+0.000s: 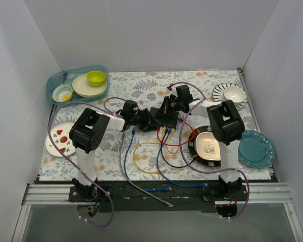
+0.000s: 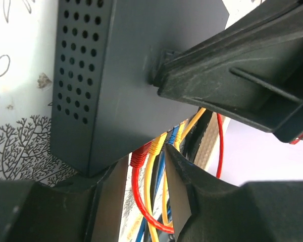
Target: Pull the plug from the switch port
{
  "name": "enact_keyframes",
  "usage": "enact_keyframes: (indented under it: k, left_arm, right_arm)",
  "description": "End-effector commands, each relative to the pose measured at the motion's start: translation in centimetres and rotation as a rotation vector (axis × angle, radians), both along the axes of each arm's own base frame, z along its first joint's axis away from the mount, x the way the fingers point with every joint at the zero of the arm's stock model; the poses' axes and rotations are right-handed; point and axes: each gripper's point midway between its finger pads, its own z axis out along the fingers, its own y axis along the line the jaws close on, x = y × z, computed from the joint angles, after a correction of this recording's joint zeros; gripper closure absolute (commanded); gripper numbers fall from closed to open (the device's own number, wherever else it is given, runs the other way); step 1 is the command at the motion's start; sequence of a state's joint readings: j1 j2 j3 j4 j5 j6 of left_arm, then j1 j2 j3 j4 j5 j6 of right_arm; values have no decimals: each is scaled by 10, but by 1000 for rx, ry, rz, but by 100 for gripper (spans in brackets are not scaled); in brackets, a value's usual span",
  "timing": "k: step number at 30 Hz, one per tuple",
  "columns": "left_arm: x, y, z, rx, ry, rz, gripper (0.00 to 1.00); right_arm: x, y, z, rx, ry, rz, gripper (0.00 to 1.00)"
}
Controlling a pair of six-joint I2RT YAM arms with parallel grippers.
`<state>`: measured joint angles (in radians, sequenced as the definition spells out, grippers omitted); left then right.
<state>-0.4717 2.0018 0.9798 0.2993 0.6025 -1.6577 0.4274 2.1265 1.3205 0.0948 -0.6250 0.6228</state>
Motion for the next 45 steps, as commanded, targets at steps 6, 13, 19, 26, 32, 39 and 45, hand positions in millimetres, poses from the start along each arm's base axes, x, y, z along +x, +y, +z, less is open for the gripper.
enact_keyframes:
  k: [6,13,19,26,32,39,45]
  left_arm:
    - [-2,-6,-16,6,28,18,77]
    - [-4,-4,-21,-10,45,53,98]
    - [-13,-3,-19,-24,50,36,100]
    - [-38,4,-20,-48,81,3,100]
    - [-53,12,-20,-40,95,-2,100]
    - [-47,9,-17,-37,90,-6,100]
    - [-43,10,-19,-36,102,-1,73]
  right_arm:
    - [-34,-44,-92,-299,163,-46,99]
    - [-37,-46,-92,-301,161,-41,99]
    - [-38,-46,-91,-298,162,-38,99]
    - [-40,-47,-92,-301,161,-34,99]
    - [-39,-46,-92,-299,164,-35,99]
    - [-45,-55,-63,-300,109,-81,99]
    - [-63,-61,-66,-307,157,-72,99]
